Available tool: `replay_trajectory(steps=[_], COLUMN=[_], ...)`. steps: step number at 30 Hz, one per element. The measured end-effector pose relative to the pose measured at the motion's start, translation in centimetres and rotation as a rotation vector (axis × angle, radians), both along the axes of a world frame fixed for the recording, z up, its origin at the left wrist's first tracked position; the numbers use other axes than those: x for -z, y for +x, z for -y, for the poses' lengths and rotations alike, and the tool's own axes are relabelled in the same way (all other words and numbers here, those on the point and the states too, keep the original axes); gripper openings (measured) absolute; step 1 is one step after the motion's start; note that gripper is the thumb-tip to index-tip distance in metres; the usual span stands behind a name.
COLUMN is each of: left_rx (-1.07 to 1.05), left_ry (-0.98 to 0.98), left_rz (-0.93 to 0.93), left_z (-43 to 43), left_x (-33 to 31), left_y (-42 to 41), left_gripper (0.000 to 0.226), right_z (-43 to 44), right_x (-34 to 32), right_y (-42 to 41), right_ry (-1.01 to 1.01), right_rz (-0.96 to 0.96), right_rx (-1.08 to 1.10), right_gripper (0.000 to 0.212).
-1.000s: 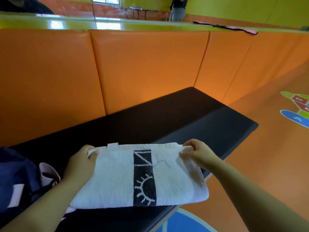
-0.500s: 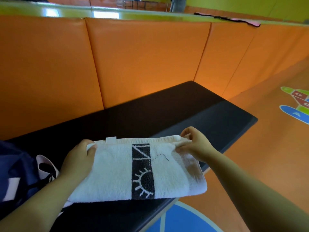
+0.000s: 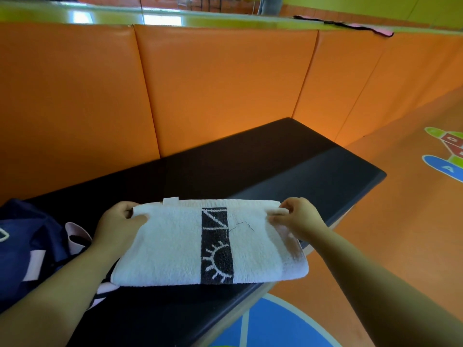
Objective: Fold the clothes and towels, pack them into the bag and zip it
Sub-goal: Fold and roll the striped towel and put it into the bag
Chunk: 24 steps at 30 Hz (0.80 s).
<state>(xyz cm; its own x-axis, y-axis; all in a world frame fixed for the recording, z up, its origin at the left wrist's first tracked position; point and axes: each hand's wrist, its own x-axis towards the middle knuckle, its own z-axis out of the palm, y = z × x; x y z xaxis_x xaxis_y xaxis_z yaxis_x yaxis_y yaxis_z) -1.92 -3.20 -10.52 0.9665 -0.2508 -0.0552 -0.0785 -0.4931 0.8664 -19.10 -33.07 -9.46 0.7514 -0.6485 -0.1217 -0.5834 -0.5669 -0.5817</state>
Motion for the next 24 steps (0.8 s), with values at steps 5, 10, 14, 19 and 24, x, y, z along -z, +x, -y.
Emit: replay_trajectory(steps=[5, 10, 14, 19, 24], left_rx=[-0.017, -0.058, -0.025, -0.013, 0.511], left_ry=[-0.089, -0.123, 0.084, 0.299, 0.495], left_rz=[0.051, 0.094, 0.107, 0.360, 0.440], left_z=[-0.1, 0.9, 1.2, 1.3, 2.2], left_x=[-0.8, -1.6, -0.6, -0.8, -0.6], left_y=[0.2, 1.6, 2.1, 1.1, 0.1], left_gripper=[0.009, 0.010, 0.017, 0.033, 0.042], right_z=[0.3, 1.3, 1.4, -1.1, -8.4], right_x=[-1.3, -2.0, -0.7, -1.3, -1.7], right_y=[-0.6, 0.9, 2.5, 1.7, -2.1], right_ry=[0.069, 0.054, -0.026, -0.374, -0.162], right_rz=[0.210, 0.322, 0.201, 0.210, -0.038], right_rx=[0.030, 0.072, 0.040, -0.036, -0.418], right_gripper=[0.025, 0.028, 0.020, 0.032, 0.065])
